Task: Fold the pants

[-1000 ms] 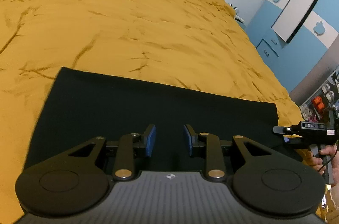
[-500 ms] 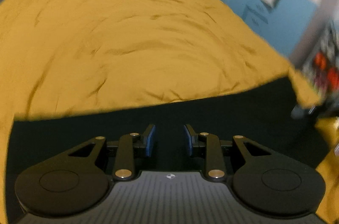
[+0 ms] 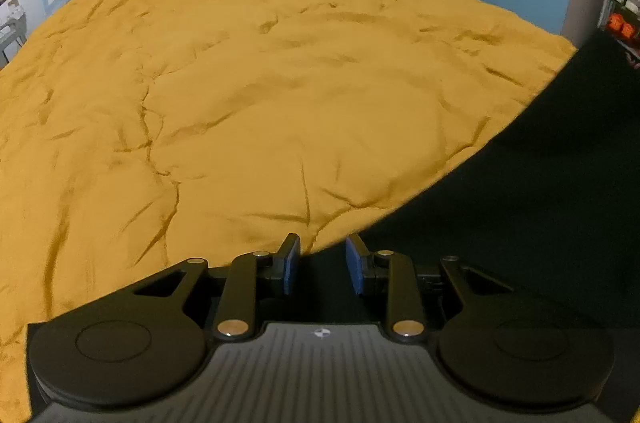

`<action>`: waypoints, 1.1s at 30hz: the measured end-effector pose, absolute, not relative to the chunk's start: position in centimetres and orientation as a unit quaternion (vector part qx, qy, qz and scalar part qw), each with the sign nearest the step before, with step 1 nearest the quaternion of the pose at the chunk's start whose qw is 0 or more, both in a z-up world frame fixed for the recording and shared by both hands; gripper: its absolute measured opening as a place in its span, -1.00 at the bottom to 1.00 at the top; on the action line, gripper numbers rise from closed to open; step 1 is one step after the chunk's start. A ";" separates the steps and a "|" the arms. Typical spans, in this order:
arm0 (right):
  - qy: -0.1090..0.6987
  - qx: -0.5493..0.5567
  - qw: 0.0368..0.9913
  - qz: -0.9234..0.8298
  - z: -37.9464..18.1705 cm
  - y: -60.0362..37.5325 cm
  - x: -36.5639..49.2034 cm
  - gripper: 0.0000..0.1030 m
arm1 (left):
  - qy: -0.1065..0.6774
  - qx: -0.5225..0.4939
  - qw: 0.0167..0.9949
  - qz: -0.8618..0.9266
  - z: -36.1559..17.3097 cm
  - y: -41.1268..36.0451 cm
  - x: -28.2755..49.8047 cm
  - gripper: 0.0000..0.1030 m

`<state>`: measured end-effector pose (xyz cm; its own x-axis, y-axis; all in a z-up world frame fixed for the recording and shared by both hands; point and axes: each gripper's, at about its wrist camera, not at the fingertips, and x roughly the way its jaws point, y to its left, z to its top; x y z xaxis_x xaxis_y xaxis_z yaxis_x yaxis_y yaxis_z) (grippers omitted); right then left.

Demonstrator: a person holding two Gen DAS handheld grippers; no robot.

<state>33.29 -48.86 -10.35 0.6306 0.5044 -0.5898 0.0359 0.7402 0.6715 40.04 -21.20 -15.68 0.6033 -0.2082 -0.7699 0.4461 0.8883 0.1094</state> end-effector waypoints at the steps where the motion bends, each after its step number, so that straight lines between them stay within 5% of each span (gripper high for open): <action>1: 0.406 0.333 0.840 0.136 -10.2 -48.8 33.3 -0.85 | 0.407 0.148 0.881 -0.189 -15.3 -20.9 39.5 -0.35; 7: 0.398 0.348 0.840 0.125 -9.4 -48.2 33.0 -0.85 | 0.416 0.177 0.862 -0.229 -14.9 -20.0 34.0 -0.36; 14: 0.394 0.384 0.827 0.117 -8.0 -47.8 33.0 -0.86 | 0.410 0.184 0.858 -0.248 -15.1 -20.3 28.9 -0.64; 33: 0.408 0.363 0.824 0.156 2.2 -33.7 36.3 -0.88 | 0.354 -0.038 0.925 -0.132 -6.3 0.1 24.9 -0.39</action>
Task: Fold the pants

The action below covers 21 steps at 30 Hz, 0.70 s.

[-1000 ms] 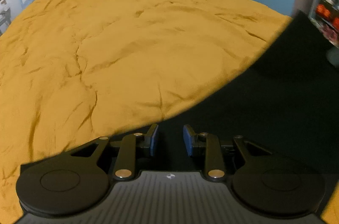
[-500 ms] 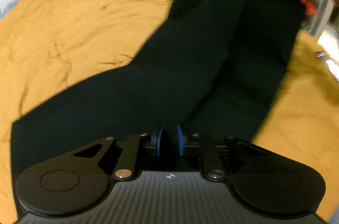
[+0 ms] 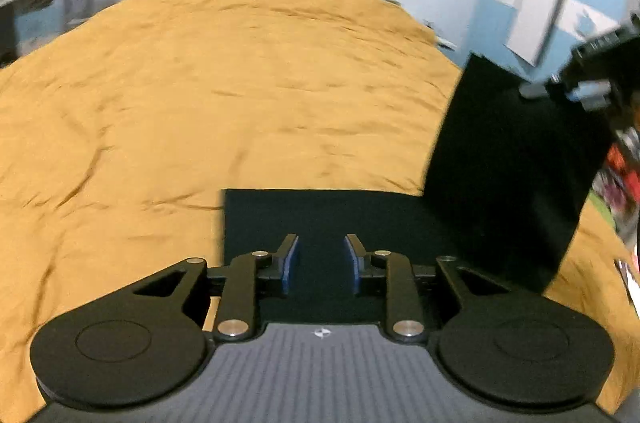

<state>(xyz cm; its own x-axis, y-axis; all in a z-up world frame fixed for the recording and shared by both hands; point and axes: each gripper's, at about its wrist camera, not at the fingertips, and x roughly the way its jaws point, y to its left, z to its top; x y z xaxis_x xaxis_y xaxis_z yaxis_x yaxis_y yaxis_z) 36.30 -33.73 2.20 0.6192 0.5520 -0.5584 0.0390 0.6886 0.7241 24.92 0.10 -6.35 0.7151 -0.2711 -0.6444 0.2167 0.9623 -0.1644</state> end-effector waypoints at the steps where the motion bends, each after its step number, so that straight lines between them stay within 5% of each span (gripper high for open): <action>1: 0.412 0.359 0.822 0.160 2.3 -32.5 36.7 -0.88 | 0.355 -0.048 0.926 -0.120 -6.4 1.2 24.8 -0.38; 21: 0.519 0.344 0.766 0.158 -8.9 -14.1 43.2 -0.88 | 0.383 -0.157 0.907 -0.073 -11.0 8.7 23.9 -0.33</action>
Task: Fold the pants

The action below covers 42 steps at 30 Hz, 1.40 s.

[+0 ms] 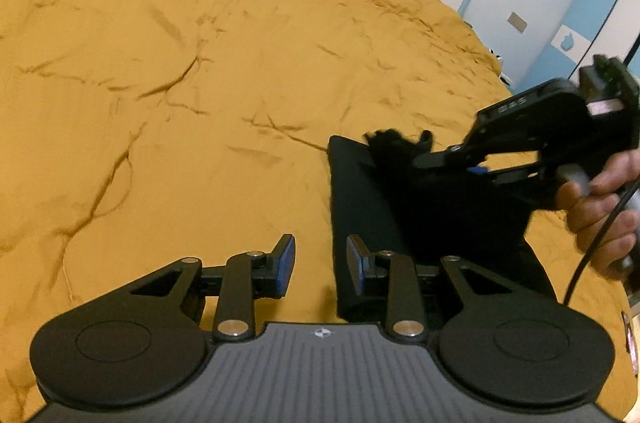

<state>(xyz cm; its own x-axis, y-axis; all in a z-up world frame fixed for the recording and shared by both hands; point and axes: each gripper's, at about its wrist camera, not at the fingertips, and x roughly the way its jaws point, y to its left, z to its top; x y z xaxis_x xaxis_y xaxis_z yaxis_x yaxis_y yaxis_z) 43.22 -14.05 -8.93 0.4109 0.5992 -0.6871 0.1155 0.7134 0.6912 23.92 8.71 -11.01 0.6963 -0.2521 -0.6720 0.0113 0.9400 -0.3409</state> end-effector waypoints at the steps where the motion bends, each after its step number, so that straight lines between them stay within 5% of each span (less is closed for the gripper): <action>1: 0.523 0.344 0.763 0.162 -9.4 -13.6 43.3 -0.88 | 0.382 -0.162 0.907 -0.073 -11.1 8.9 23.8 -0.33; 8: 0.532 0.341 0.752 0.190 -10.5 -12.2 43.4 -0.70 | 0.370 -0.224 0.897 -0.090 -11.0 10.4 23.8 -0.33; 11: 0.522 0.329 0.759 0.208 -9.2 -12.5 43.1 -0.56 | 0.363 -0.256 0.889 -0.109 -10.5 10.6 24.5 -0.18; 17: 0.480 0.253 0.814 0.207 -6.3 -15.4 41.8 -0.56 | 0.360 -0.286 0.878 -0.137 -10.5 9.6 27.7 0.10; 33: 0.404 0.215 0.864 0.208 -9.5 -24.9 36.4 -0.56 | 0.422 -0.257 0.852 -0.176 -17.4 6.4 37.4 0.12; 38: 0.390 0.221 0.871 0.200 -10.5 -26.0 35.1 -0.56 | 0.384 -0.265 0.862 -0.199 -16.6 6.8 36.6 -0.50; 42: 0.376 0.205 0.883 0.193 -10.5 -26.7 34.6 -0.56 | 0.327 -0.216 0.893 -0.222 -13.4 5.8 34.4 -0.63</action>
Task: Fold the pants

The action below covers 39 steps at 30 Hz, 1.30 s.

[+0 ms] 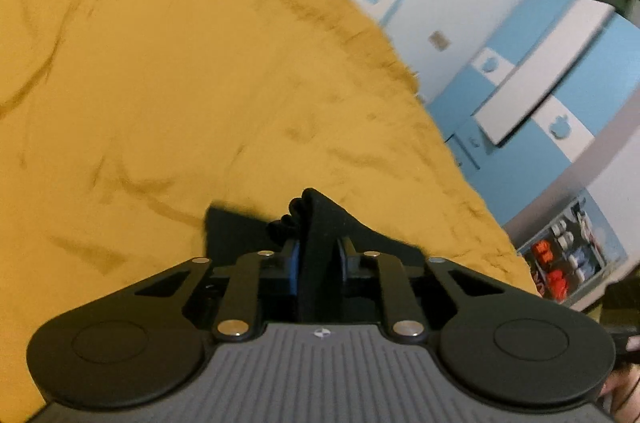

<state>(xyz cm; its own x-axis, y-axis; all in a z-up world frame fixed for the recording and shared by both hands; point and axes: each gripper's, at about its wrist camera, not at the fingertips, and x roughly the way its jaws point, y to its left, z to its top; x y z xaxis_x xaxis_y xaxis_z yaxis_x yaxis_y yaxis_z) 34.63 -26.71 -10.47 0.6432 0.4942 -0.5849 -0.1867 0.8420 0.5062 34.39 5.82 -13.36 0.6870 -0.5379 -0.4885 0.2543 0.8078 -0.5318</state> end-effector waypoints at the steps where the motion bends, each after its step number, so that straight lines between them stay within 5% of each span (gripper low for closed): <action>1: 0.369 0.196 0.887 0.196 -10.2 -26.6 34.6 -0.56 | 0.318 -0.207 0.897 -0.227 -12.6 5.7 34.1 -0.63; 9: 0.345 0.125 0.913 0.178 -11.4 -24.8 37.7 -0.63 | 0.377 -0.222 0.879 -0.189 -15.9 6.6 37.0 -0.62; 14: 0.377 0.097 0.908 0.157 -14.3 -24.4 39.7 -0.95 | 0.394 -0.242 0.868 -0.180 -17.5 7.5 37.3 -0.46; 16: 0.370 0.097 0.911 0.152 -13.5 -24.8 39.2 -0.91 | 0.402 -0.239 0.867 -0.170 -16.8 7.5 37.1 -0.25; 18: 0.359 0.091 0.917 0.151 -12.4 -25.0 38.0 -0.74 | 0.405 -0.233 0.870 -0.159 -15.6 7.5 36.4 -0.25; 27: 0.327 0.051 0.928 0.170 -9.3 -22.6 29.4 -0.73 | 0.381 -0.169 0.901 -0.119 -10.2 5.2 27.8 -0.24; 39: 0.352 -0.004 0.925 0.139 -13.9 -20.1 24.9 -0.67 | 0.421 -0.092 0.900 -0.059 -13.5 2.7 24.5 -0.14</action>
